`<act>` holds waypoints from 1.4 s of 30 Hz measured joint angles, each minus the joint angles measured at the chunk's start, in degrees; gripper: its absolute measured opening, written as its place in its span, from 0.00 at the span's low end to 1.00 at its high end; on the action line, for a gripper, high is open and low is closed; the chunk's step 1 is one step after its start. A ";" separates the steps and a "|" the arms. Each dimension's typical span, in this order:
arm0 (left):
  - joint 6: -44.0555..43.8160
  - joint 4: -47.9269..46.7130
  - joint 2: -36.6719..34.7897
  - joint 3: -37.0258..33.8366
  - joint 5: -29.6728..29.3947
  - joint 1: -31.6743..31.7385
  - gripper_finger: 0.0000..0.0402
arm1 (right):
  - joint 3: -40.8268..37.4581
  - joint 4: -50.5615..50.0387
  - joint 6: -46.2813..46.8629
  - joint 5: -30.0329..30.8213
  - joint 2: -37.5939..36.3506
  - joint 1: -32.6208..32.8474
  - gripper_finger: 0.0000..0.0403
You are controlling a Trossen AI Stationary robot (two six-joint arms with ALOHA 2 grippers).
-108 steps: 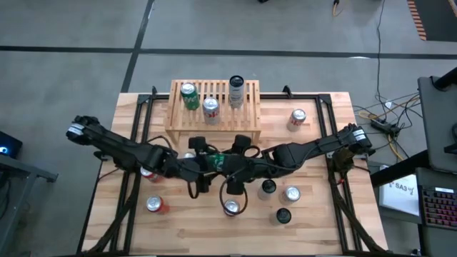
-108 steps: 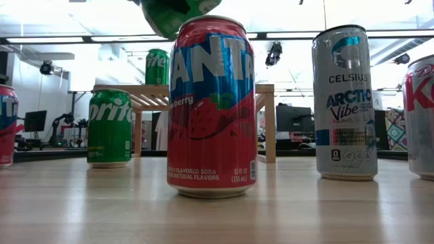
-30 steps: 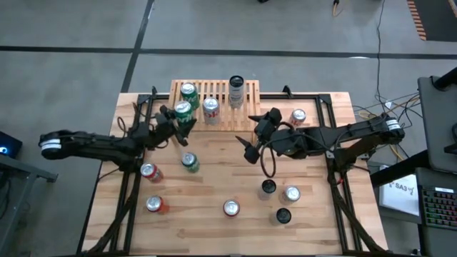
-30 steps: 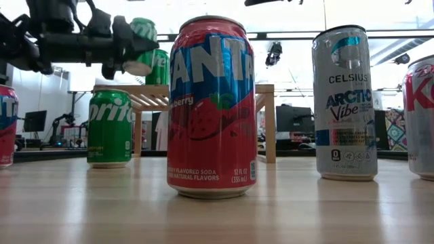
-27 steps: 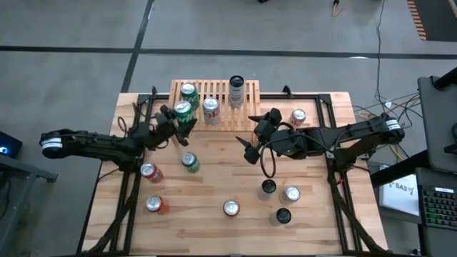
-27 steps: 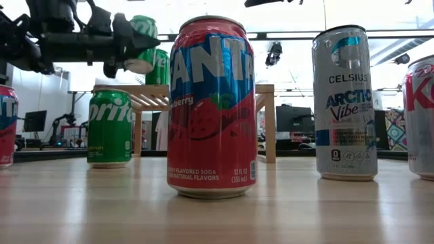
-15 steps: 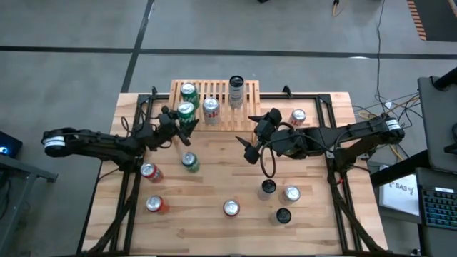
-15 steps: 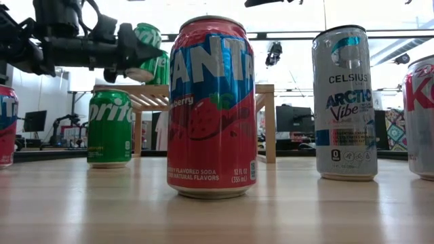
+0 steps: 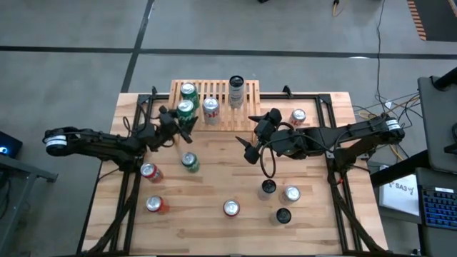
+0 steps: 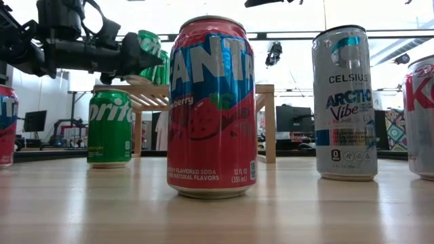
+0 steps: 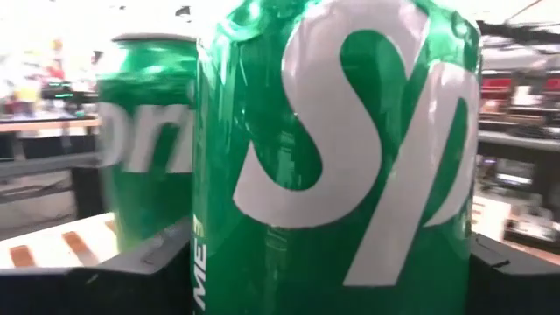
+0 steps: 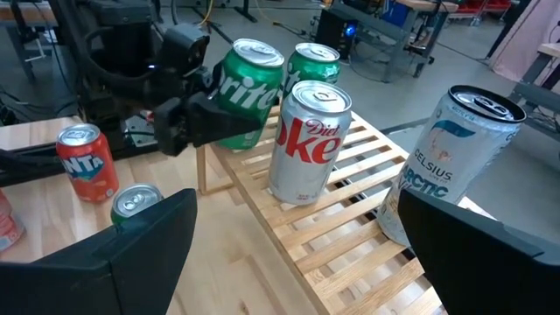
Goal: Place canned beverage on shelf
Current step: Put the bottom green soda can on the shelf
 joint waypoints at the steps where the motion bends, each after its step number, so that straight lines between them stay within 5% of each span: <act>1: 0.01 -0.01 0.00 0.00 -0.50 0.02 0.68 | 0.00 0.00 0.08 0.00 0.00 0.00 0.95; 42: -1.90 -0.74 2.22 0.00 -2.21 -0.02 0.75 | -0.83 -0.11 1.16 -0.50 0.02 0.02 0.95</act>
